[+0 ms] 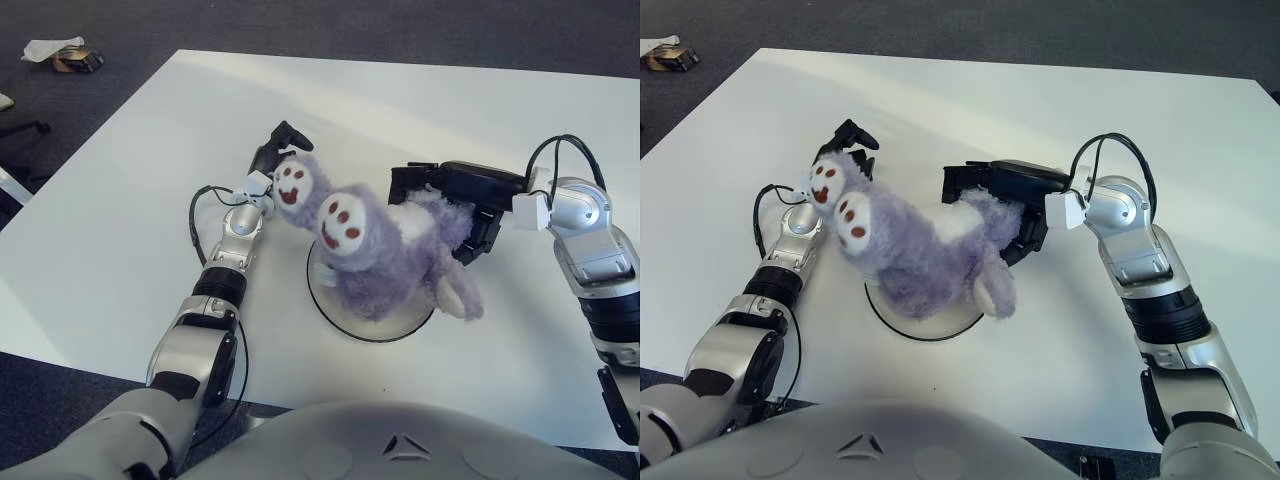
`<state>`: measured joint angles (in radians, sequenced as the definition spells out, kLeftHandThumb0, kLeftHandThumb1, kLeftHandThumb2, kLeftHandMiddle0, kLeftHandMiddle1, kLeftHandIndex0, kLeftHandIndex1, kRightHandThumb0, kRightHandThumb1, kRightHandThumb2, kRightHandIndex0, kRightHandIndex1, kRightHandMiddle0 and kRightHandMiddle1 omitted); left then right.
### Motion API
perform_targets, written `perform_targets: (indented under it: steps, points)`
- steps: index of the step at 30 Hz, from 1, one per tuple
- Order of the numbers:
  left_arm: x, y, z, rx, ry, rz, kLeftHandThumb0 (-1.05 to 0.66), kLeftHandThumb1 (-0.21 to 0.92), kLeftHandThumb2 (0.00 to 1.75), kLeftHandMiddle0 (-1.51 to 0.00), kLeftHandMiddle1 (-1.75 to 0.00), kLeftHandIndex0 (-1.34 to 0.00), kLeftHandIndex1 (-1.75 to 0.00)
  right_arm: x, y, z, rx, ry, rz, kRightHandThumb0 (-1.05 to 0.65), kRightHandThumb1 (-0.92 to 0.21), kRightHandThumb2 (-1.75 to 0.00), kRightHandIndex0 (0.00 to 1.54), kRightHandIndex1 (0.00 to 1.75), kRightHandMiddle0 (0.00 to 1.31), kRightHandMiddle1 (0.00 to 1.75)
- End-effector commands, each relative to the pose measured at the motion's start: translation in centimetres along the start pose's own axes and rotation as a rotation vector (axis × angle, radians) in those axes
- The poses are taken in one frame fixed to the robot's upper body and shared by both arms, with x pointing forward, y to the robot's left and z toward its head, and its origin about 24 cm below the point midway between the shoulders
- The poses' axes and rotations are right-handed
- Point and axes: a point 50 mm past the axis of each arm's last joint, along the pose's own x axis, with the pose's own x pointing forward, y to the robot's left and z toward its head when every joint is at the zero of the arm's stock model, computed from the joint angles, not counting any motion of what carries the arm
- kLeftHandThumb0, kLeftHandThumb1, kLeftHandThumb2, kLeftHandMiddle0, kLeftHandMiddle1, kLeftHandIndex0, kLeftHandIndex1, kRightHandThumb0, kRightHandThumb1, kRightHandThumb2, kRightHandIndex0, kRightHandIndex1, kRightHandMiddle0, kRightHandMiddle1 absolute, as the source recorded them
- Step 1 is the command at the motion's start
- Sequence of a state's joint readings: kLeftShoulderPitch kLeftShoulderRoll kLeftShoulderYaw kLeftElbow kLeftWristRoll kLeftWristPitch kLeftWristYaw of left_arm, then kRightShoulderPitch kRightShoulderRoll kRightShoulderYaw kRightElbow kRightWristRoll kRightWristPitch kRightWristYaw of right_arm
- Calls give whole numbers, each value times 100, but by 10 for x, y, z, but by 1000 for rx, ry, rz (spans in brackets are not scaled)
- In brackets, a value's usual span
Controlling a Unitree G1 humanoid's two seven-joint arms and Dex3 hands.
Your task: Put the doll into the plate.
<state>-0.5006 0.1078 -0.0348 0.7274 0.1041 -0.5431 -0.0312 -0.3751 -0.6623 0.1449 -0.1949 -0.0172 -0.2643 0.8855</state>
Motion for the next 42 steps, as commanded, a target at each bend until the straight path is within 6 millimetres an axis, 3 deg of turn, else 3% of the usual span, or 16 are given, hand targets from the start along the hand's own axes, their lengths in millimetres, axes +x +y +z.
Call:
perform_targets:
  steps: [1,11,21,29,35,39,42]
  points:
    - [-24,-8,-25,-10,97,-3,-38,70,83,-93,-175,-33,-175,-2,-5,1,-29,-21,-3,-63,-40,-81,0,120,4,124]
    - [-24,-9,-24,0,98,-10,-38,69,85,-92,-175,-34,-175,-3,-4,-1,-48,-23,-3,-61,-38,-85,0,113,3,119]
    - [-24,-10,-24,10,106,-3,-38,70,82,-90,-175,-32,-175,-4,-4,-2,-61,-23,-1,-68,-49,-75,0,107,2,122]
    - [-24,-11,-24,15,105,-2,-38,71,81,-90,-175,-32,-175,-3,-4,-3,-64,-18,-15,-69,-51,-73,0,99,2,122]
    - [-23,-11,-24,16,106,-3,-38,72,81,-90,-175,-32,-175,-4,-5,-3,-16,-16,-34,-71,-53,-71,0,87,0,111]
    - [-23,-12,-24,15,106,-3,-37,72,80,-90,-175,-31,-175,-8,-18,-2,58,-22,-35,-71,-52,-70,0,80,0,106]
    - [-23,-11,-24,20,107,1,-37,72,80,-91,-175,-31,-175,-14,-40,-4,106,-12,-20,-74,-52,-69,0,71,0,101]
